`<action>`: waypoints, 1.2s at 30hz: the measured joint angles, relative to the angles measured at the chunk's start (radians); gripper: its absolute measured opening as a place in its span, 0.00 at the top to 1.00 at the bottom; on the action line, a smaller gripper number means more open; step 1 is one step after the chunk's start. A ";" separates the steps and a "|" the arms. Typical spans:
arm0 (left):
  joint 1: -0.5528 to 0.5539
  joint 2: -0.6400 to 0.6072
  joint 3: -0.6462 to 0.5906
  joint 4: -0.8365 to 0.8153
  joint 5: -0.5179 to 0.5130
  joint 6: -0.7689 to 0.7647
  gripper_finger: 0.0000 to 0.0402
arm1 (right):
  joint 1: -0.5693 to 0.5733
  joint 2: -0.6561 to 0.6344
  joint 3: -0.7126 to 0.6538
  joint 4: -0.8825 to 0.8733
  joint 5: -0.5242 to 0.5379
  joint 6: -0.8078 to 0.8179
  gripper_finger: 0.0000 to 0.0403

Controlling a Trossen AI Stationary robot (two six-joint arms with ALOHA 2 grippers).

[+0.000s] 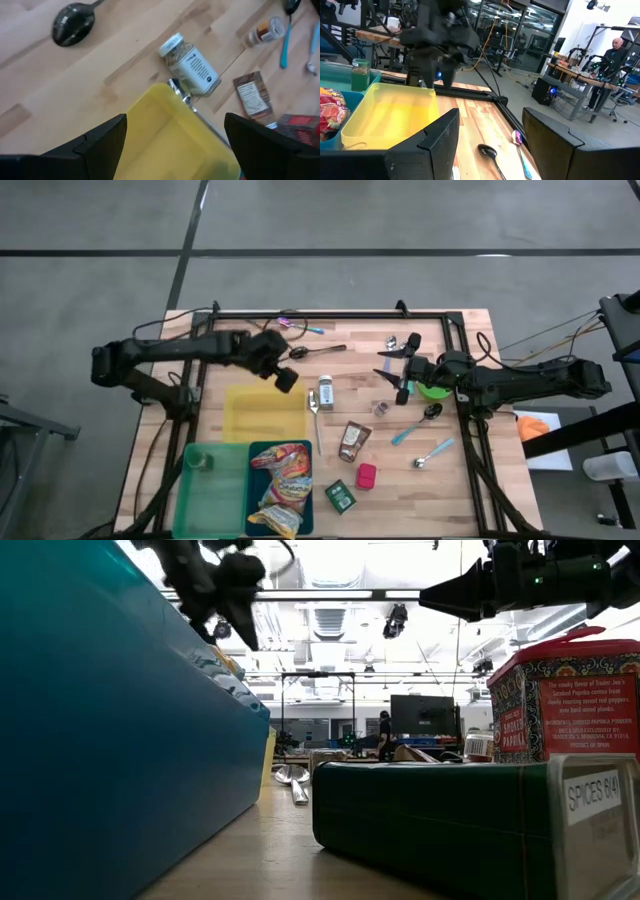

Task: Pick & Place Food Item
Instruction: Put the white spice bottle into the green bin

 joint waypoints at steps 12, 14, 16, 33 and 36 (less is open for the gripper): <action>0.150 0.450 0.475 -0.384 0.211 0.126 0.16 | 0.000 0.000 0.000 -0.001 0.000 0.000 0.47; 0.171 0.525 0.574 -0.424 0.248 0.152 0.16 | 0.000 0.000 0.000 -0.001 0.000 0.000 0.47; 0.190 0.585 0.659 -0.444 0.287 0.165 0.16 | 0.000 0.000 0.000 -0.001 0.000 0.000 0.47; 0.219 1.003 1.132 -0.577 0.477 0.040 0.16 | 0.000 0.000 0.000 -0.001 0.000 0.000 0.47; 0.217 1.031 1.139 -0.561 0.505 0.092 0.16 | 0.000 0.000 0.000 0.000 0.000 0.000 0.47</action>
